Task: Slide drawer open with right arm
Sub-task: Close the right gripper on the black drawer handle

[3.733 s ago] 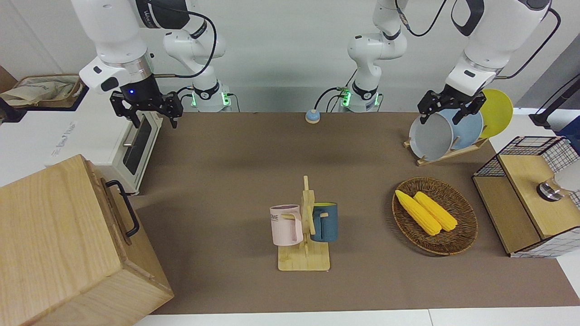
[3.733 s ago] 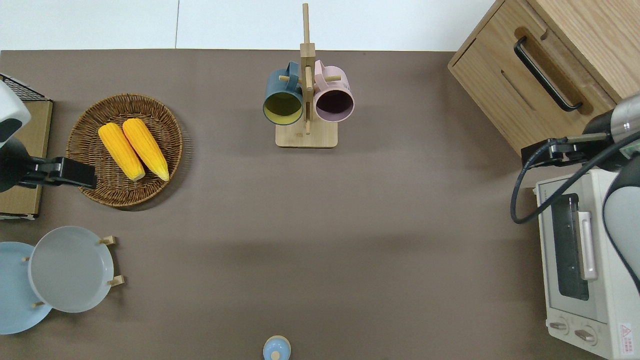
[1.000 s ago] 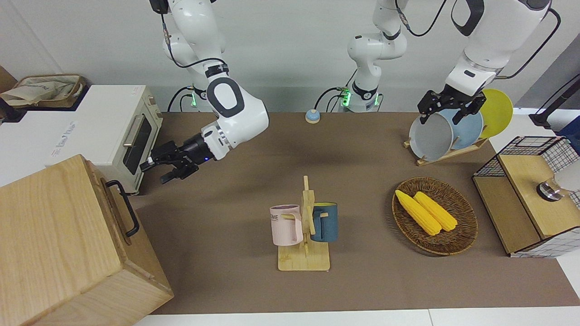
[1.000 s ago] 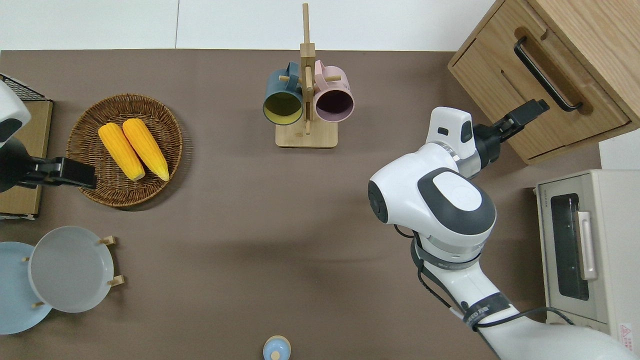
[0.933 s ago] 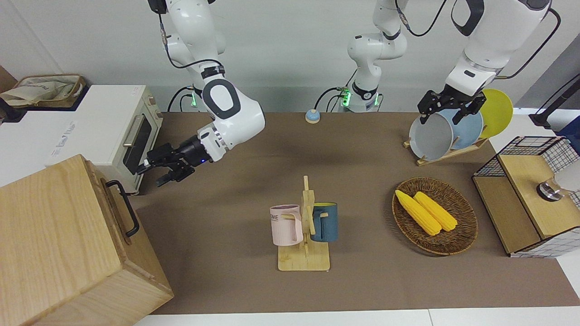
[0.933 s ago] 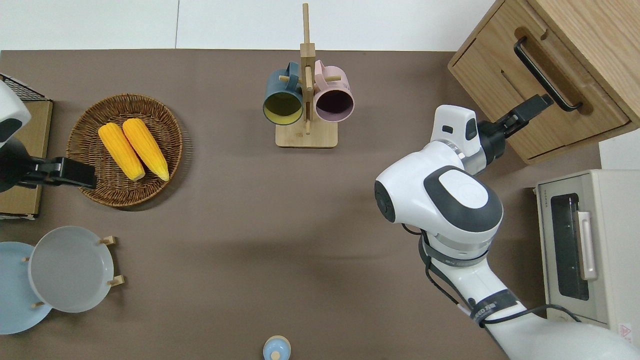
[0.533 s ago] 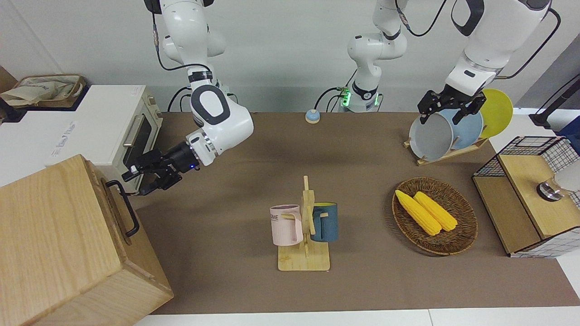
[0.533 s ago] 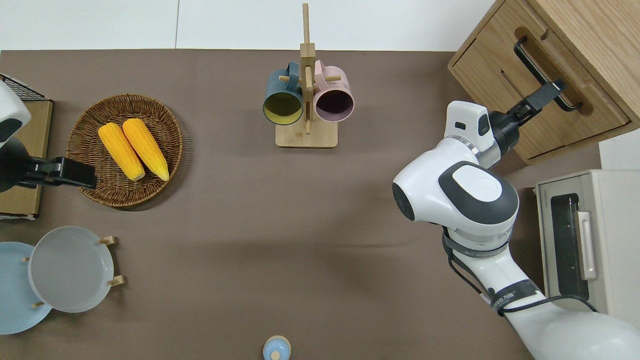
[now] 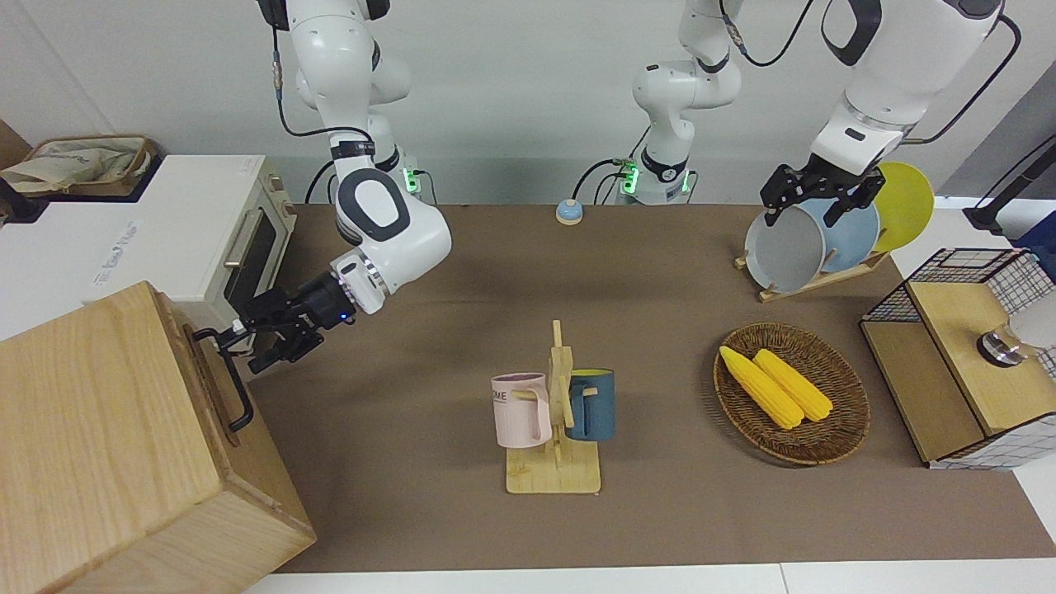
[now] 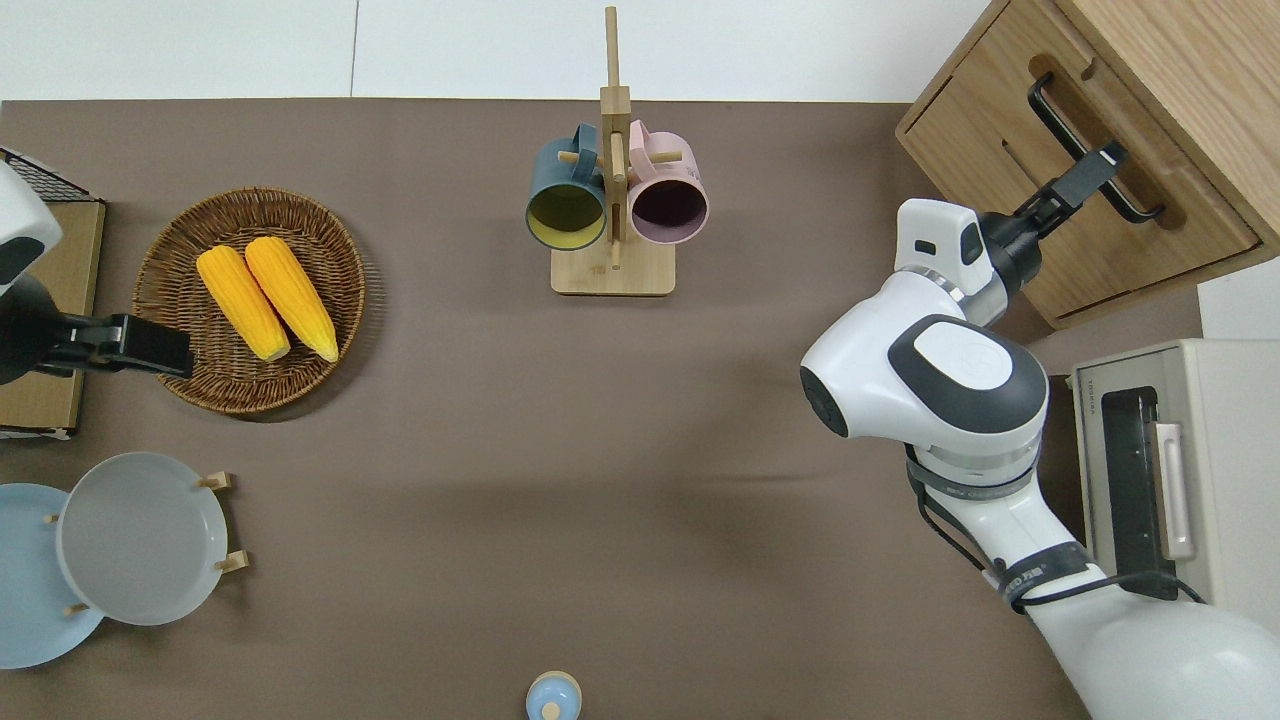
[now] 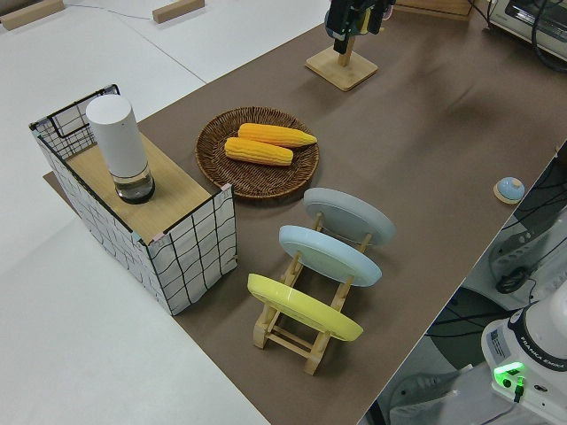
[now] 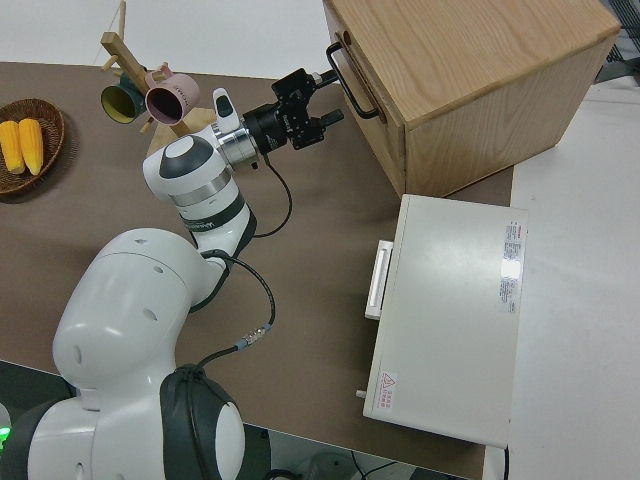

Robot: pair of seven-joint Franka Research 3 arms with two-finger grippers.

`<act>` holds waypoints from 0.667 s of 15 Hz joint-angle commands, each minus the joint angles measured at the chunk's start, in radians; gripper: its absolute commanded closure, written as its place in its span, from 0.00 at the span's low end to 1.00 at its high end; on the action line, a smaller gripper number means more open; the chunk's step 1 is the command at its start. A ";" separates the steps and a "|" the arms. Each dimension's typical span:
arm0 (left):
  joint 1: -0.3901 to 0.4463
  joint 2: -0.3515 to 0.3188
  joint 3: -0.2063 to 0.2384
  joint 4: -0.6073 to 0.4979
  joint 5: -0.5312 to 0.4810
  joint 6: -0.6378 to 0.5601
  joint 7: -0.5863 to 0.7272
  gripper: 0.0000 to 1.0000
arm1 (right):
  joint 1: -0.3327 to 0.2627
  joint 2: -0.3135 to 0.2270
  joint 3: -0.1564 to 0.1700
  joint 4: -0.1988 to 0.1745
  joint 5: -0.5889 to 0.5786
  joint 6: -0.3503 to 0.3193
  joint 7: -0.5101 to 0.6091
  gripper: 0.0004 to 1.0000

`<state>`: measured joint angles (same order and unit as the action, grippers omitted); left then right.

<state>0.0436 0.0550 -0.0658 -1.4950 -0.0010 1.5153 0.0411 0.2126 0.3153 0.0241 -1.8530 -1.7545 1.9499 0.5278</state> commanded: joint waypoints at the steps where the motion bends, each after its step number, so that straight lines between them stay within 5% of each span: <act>1: -0.007 -0.004 0.000 0.009 0.018 -0.018 -0.010 0.01 | 0.002 0.031 -0.030 0.032 -0.052 0.043 0.027 0.02; 10: -0.007 -0.004 0.000 0.009 0.018 -0.018 -0.010 0.01 | 0.008 0.057 -0.043 0.070 -0.082 0.061 0.028 0.09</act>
<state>0.0436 0.0550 -0.0658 -1.4950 -0.0010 1.5153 0.0411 0.2166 0.3452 -0.0050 -1.8247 -1.8010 1.9843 0.5402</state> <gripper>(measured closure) 0.004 0.066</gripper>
